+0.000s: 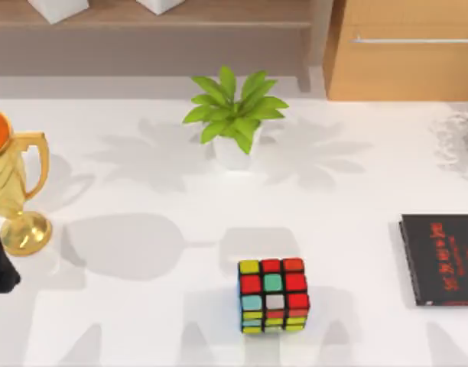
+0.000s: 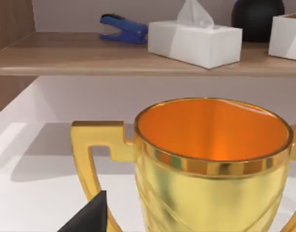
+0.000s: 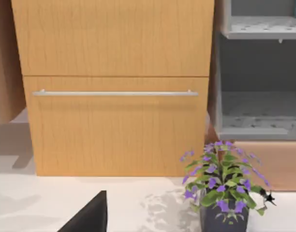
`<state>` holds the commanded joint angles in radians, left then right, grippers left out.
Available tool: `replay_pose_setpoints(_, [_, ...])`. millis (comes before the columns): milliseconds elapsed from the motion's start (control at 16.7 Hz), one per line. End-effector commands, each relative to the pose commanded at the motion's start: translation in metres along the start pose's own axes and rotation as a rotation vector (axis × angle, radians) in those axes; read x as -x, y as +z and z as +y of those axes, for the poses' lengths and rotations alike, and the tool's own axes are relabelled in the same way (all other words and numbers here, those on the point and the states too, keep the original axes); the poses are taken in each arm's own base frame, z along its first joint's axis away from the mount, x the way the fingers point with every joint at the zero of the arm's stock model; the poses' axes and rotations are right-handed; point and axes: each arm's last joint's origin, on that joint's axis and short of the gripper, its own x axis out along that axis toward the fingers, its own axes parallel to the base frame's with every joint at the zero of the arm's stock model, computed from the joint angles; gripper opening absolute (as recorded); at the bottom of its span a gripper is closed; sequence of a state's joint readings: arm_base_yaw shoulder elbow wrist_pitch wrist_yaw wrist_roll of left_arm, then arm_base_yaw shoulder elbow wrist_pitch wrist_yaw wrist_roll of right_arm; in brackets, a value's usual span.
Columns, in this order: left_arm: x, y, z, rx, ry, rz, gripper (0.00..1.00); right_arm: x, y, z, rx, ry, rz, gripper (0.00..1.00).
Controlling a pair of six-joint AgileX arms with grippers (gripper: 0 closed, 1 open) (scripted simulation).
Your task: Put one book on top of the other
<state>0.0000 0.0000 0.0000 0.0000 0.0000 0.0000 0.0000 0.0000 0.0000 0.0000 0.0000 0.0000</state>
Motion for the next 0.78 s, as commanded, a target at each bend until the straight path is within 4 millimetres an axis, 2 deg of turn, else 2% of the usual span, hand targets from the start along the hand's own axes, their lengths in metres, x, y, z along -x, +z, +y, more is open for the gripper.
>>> replay_pose_setpoints(180, [0.0,0.0,0.0,0.0,0.0,0.0,1.0,0.0,0.003,0.0,0.0,0.0,-0.004,1.0])
replay_pose_setpoints(300, [0.0,0.0,0.0,0.0,0.0,0.0,1.0,-0.001,0.018,-0.002,0.002,-0.002,-0.022,1.0])
replay_pose_setpoints(540, [0.0,0.0,0.0,0.0,0.0,0.0,1.0,-0.012,0.075,-0.007,0.014,-0.006,-0.074,1.0])
replay_pose_setpoints(660, [0.0,0.0,0.0,0.0,0.0,0.0,1.0,-0.031,0.109,-0.013,0.022,-0.008,-0.086,1.0])
replay_pose_setpoints(780, [0.0,0.0,0.0,0.0,0.0,0.0,1.0,-0.063,0.139,-0.024,0.028,-0.01,-0.077,1.0])
